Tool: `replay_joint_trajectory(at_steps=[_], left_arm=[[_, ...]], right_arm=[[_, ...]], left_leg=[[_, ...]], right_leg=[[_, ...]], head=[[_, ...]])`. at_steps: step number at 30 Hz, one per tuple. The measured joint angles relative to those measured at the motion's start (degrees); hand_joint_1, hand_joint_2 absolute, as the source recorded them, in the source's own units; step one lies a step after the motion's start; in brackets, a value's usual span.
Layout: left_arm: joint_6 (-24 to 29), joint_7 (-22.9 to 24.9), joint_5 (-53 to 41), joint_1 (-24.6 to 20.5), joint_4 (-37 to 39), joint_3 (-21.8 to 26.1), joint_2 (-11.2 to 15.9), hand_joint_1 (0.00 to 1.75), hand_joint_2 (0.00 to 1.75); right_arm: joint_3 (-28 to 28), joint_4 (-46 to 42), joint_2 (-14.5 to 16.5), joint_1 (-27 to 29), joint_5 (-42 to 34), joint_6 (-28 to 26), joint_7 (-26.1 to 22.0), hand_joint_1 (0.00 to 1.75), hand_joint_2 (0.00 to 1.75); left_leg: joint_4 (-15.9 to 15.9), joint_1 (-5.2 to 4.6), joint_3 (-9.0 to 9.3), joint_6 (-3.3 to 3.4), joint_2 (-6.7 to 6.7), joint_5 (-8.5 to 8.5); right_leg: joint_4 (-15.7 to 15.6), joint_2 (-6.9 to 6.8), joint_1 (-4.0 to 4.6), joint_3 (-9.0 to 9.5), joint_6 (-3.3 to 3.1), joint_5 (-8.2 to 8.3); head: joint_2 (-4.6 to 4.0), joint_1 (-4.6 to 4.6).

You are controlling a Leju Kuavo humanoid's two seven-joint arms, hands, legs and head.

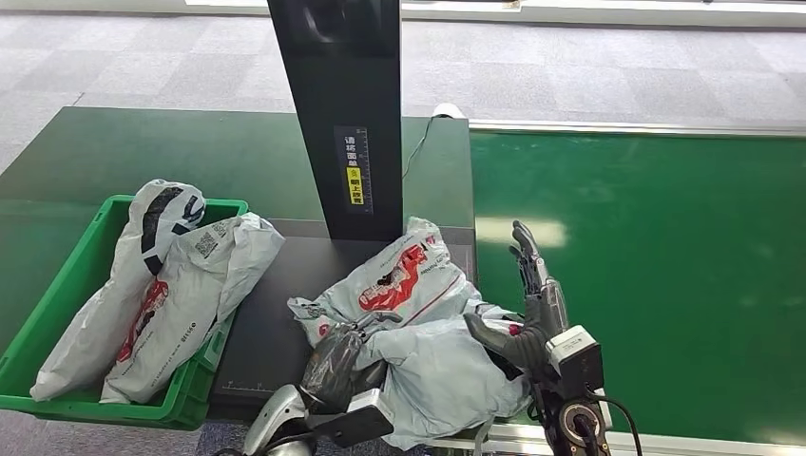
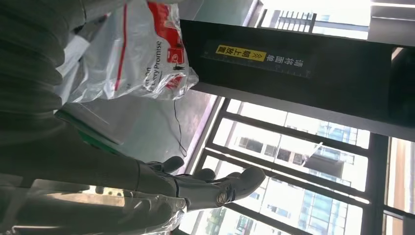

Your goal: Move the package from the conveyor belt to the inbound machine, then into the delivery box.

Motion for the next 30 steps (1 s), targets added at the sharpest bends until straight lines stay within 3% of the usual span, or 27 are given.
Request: replay_joint_trajectory(at_steps=[5,10,16,24,30], left_arm=[[16.63,-6.42,4.83,3.49,-9.62,4.12,0.64,1.75,1.75],[24.61,-12.51,7.87,7.11,-20.19,9.04,0.87,1.75,1.75],[28.5,-16.85,9.18,10.36,-30.45,12.81,0.94,1.75,1.75],[28.53,-17.26,6.84,10.48,-46.44,18.03,-0.14,1.75,1.75],[28.53,-17.27,6.2,9.9,-52.71,24.93,-2.62,1.75,1.75]], right_arm=[[-0.46,-0.68,-0.01,0.0,-1.2,0.31,-0.45,0.0,1.75],[-1.18,-1.16,-0.03,0.27,-1.78,0.27,-0.44,0.0,1.75],[-1.52,-1.26,-0.06,0.48,-2.01,0.22,-0.45,0.0,1.75],[-1.55,-1.22,-0.07,-0.07,-2.53,-1.0,-0.48,0.0,1.75],[-1.57,-1.27,-0.04,0.59,-2.59,-2.5,-1.39,0.0,1.75]], left_leg=[[-0.01,0.01,-0.05,0.0,0.08,0.0],[-0.01,0.01,-0.07,0.0,0.13,0.0],[-0.01,0.01,-0.1,0.0,0.17,-0.01],[-0.01,0.01,-0.1,0.0,0.15,0.0],[-0.01,0.01,-0.09,0.0,0.16,-0.01]], right_leg=[[0.01,0.08,0.02,-0.07,0.0,0.0],[0.01,0.12,0.02,-0.11,0.0,0.0],[0.01,0.17,0.02,-0.13,0.0,0.0],[0.01,0.16,0.03,-0.13,0.0,0.0],[0.01,0.16,0.02,-0.15,0.0,0.0]], head=[[0.0,0.01],[0.0,0.01],[0.0,0.01],[0.0,0.02],[0.0,0.01]])
